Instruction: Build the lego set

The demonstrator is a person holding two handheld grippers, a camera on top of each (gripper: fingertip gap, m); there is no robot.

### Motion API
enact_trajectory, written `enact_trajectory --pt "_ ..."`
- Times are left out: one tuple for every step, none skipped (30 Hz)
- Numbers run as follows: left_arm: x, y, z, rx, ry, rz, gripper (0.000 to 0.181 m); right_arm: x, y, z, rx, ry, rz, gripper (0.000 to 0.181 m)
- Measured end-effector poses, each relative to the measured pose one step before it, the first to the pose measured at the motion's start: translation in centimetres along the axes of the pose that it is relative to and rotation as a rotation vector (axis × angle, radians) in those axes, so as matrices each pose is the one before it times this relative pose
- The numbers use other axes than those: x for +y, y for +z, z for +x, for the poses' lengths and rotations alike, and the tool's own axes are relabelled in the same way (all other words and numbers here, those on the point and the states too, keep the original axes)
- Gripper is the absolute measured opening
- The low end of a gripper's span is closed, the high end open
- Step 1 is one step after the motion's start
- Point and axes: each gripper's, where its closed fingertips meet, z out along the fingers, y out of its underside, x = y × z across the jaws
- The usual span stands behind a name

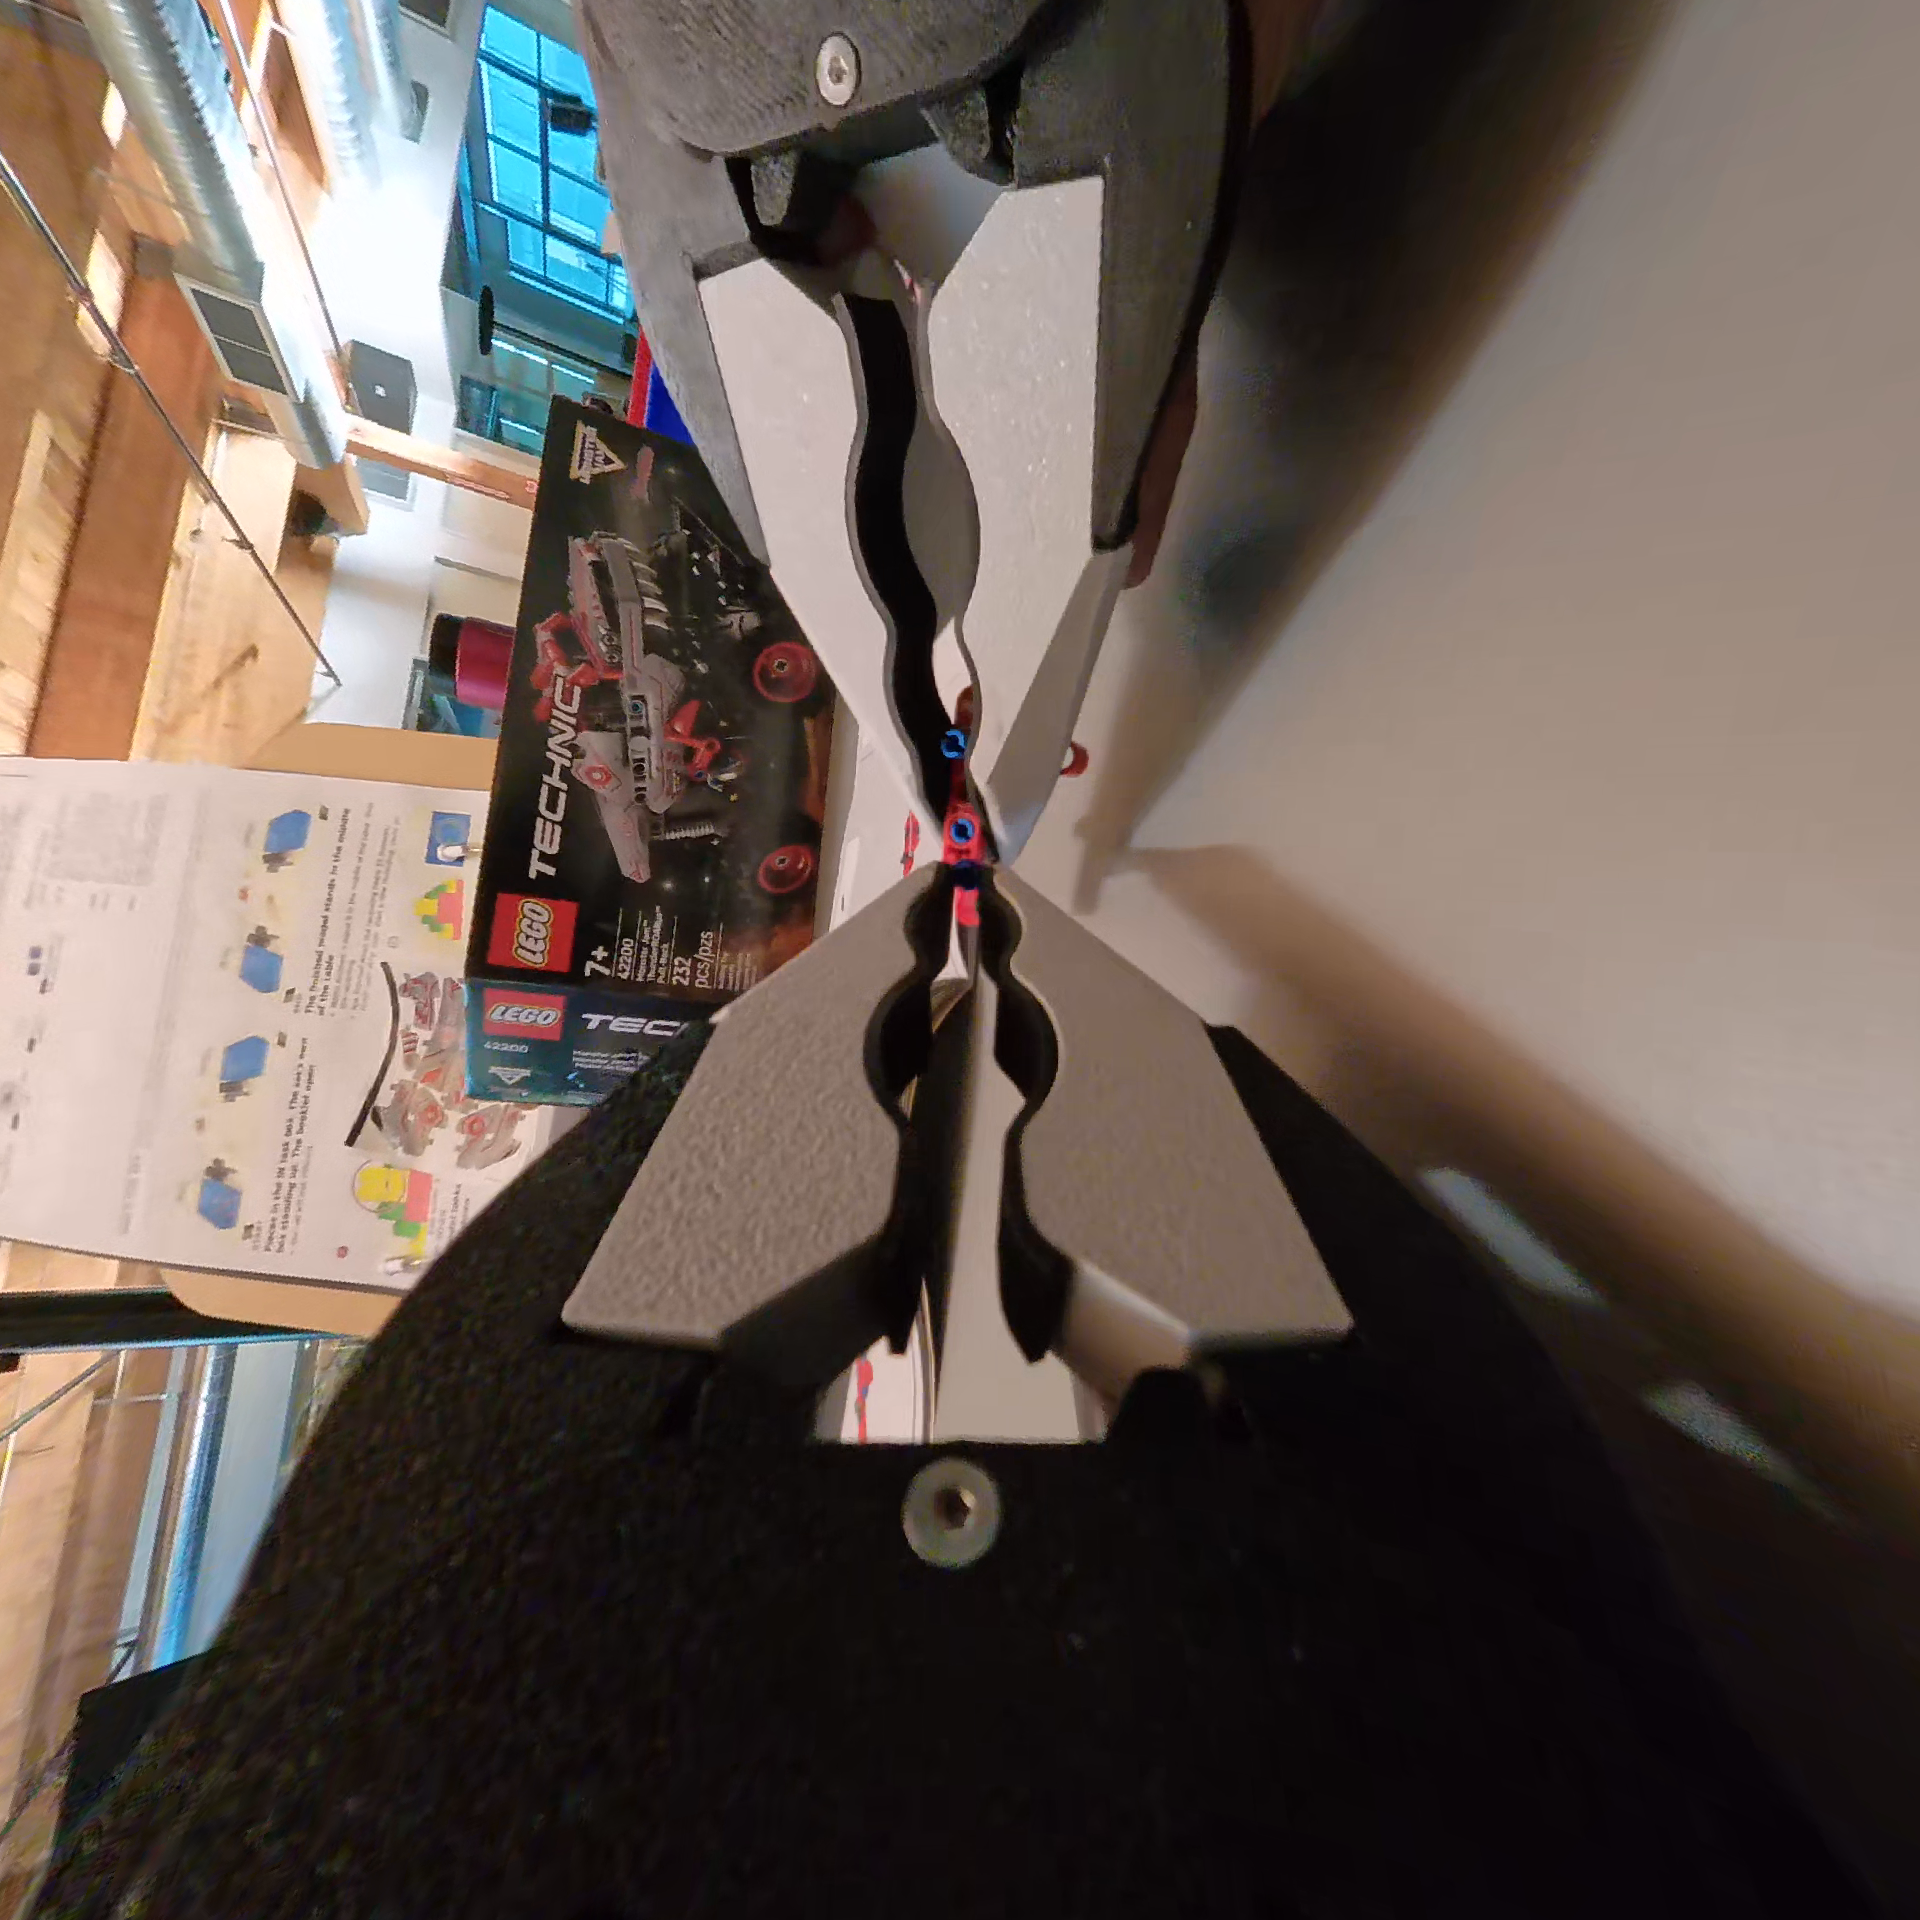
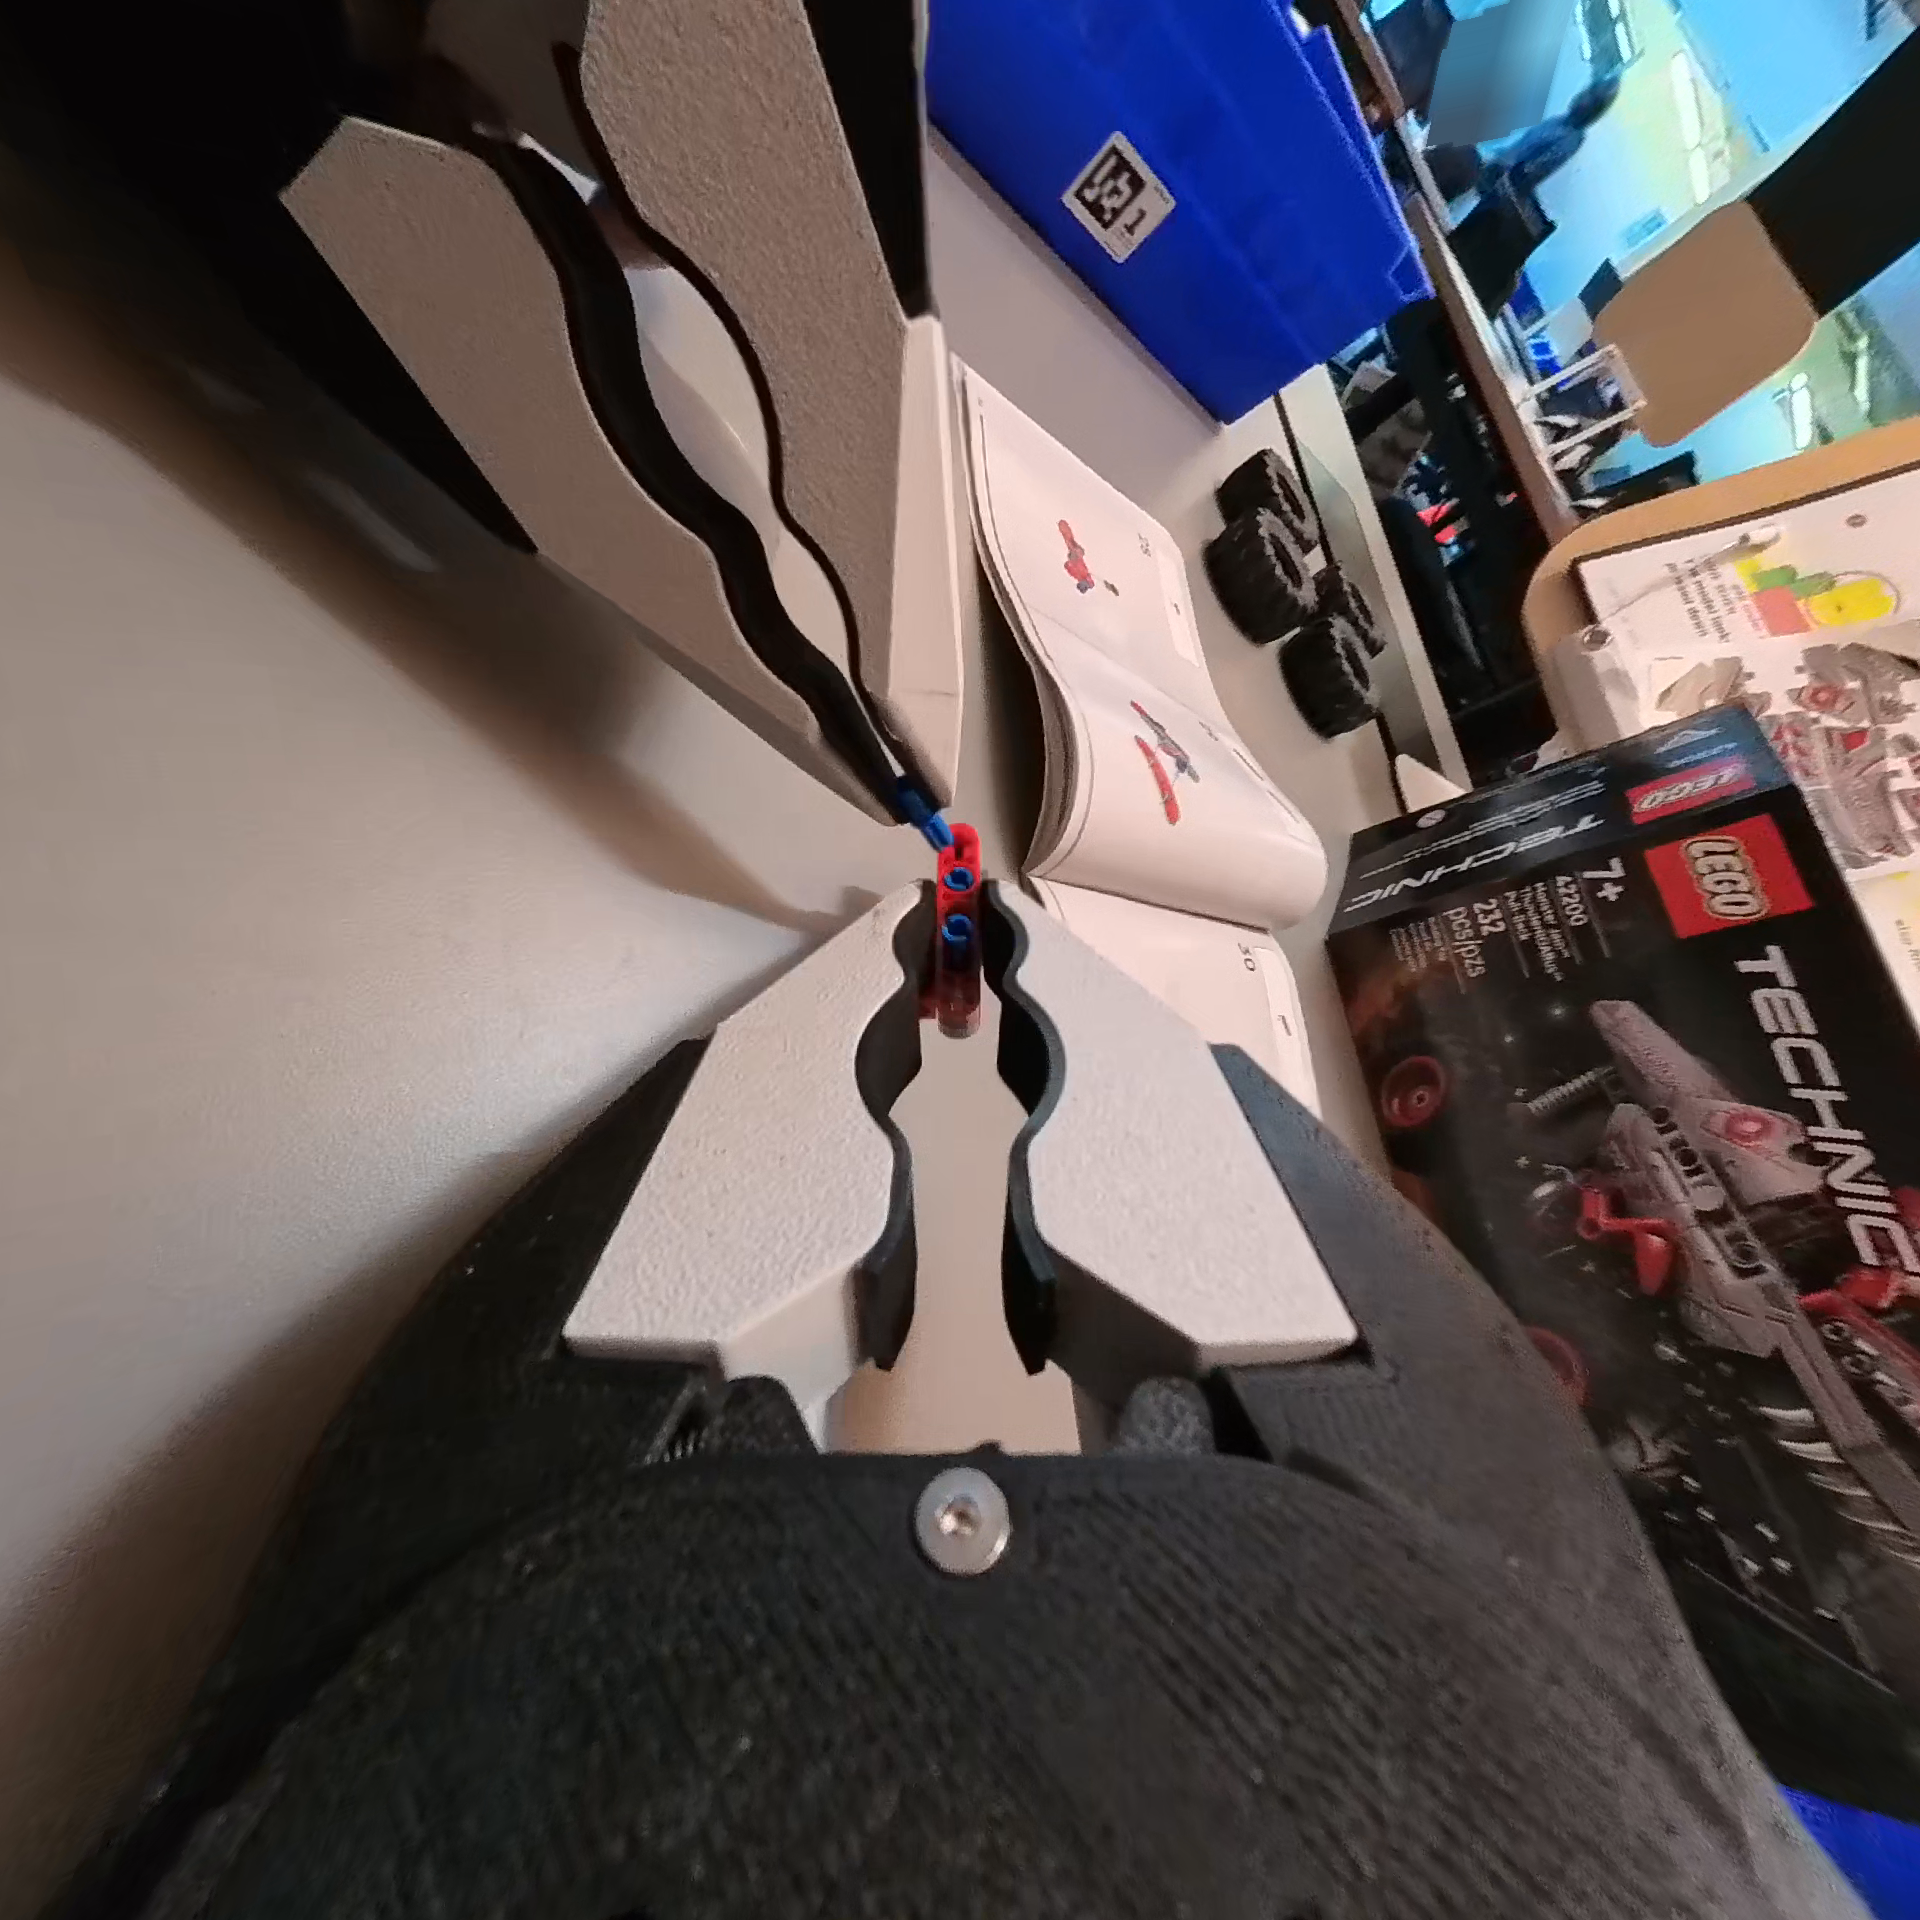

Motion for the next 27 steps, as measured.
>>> enact_trajectory --pt "-0.035 -0.03 -0.071 -0.002 -0.0049 0.0034 0.002 -0.102 -0.036 0.094 0.0083 -0.0059 0.0029 0.005" --pt "-0.065 -0.041 -0.024 0.0005 -0.0113 0.0076 0.002 -0.161 -0.048 0.186 0.0138 -0.0063 0.006 0.005" --pt "-0.064 -0.043 -0.028 0.0019 -0.0151 0.0086 0.002 -0.41 -0.086 0.096 0.0083 -0.0066 0.0192 0.005" --pt "0.005 -0.059 -0.063 -0.0006 -0.0091 0.0028 0.002 -0.272 -0.01 0.053 0.0043 0.004 0.0097 0.005" --pt "0.024 -0.039 -0.039 -0.0011 -0.0053 0.0018 0.002 0.016 0.054 -0.001 0.0017 -0.008 -0.0041 0.005" --pt "-0.023 -0.004 0.006 0.0011 -0.0068 0.0029 0.002 0.279 0.094 -0.069 -0.0014 -0.0075 -0.0182 0.005" --pt "-0.037 -0.042 -0.155 -0.008 -0.0036 0.0017 0.002 0.352 0.09 -0.099 -0.004 -0.011 -0.0199 0.005" --pt "-0.015 -0.078 -0.278 -0.0134 -0.0045 0.0011 0.002 0.224 0.09 -0.226 -0.012 -0.0044 -0.0114 0.005" --pt "0.056 -0.042 -0.123 -0.0017 -0.0154 0.0 0.002 -0.074 0.024 -0.061 -0.0023 0.001 0.0036 0.005" --pt "0.099 -0.006 -0.064 0.0019 -0.018 -0.0003 0.002 -0.203 -0.037 0.072 0.0052 0.0003 0.0086 0.005" --pt "0.113 -0.03 -0.126 -0.0015 -0.0136 -0.0016 0.002 -0.237 -0.04 0.039 0.0022 0.0021 0.0113 0.005" --pt "0.116 0.009 -0.01 0.0053 -0.0147 -0.0031 0.002 -0.103 -0.016 0.08 0.0049 0.005 0.0054 0.005" --pt "0.088 0.029 0.08 0.0091 -0.0176 -0.0008 0.002 0.015 -0.029 0.096 0.005 0.0011 -0.0008 0.005" --pt "0.001 0.004 -0.044 0.0003 -0.0123 0.0026 0.002 -0.022 -0.014 0.035 0.0024 -0.0004 0.0014 0.005" --pt "-0.004 -0.013 -0.089 -0.0031 -0.0078 0.0017 0.002 -0.07 -0.018 0.046 0.0027 0.0024 0.0031 0.005" --pt "-0.009 0.011 -0.036 -0.0009 -0.0082 0.0018 0.002 -0.012 -0.001 0.03 0.0028 -0.0026 -0.002 0.005" --pt "-0.011 0.026 -0.008 0.0012 -0.0106 0.0019 0.002 -0.002 0.022 -0.006 0.0025 -0.009 -0.0034 0.005" --pt "-0.048 0.007 0.002 0.0031 -0.014 0.003 0.002 -0.04 0.001 0.034 0.005 -0.0078 -0.0017 0.005" --pt "-0.037 0.013 -0.016 0.0029 -0.0176 0.0022 0.002 -0.031 0.007 0.043 0.0028 0.0026 -0.0014 0.005" --pt "0.006 0.015 -0.073 0.0004 -0.021 0.0006 0.002 -0.036 -0.009 0.083 0.0056 -0.0025 -0.0008 0.005" --pt "-0.044 -0.005 -0.094 0.0012 -0.0267 0.0033 0.001 -0.058 -0.024 0.109 0.0074 0.0001 0.0014 0.005" --pt "-0.032 -0.01 -0.138 0.0004 -0.0331 0.0033 0.001 -0.091 -0.028 0.175 0.0099 0.0059 0.0018 0.005" --pt "-0.036 -0.017 -0.169 -0.0002 -0.0354 0.0057 0.001 -0.159 -0.051 0.165 0.0091 0.0056 0.0066 0.005" --pt "-0.068 -0.033 -0.101 0.0061 -0.0364 0.0088 0.001 -0.083 -0.017 0.085 0.0041 0.0033 0.0036 0.005" --pt "-0.038 -0.013 -0.05 0.0091 -0.035 0.0086 0.001 -0.051 -0.02 0.059 0.0041 -0.0023 0.0029 0.005" --pt "-0.039 0.001 -0.035 0.0079 -0.0264 0.0077 0.001 -0.046 -0.03 0.062 0.0052 -0.0064 0.0013 0.005" --pt "0.006 0.012 0.007 0.0086 -0.0194 0.0034 0.001 0.005 0.003 -0.028 -0.0013 -0.0026 -0.0007 0.005"
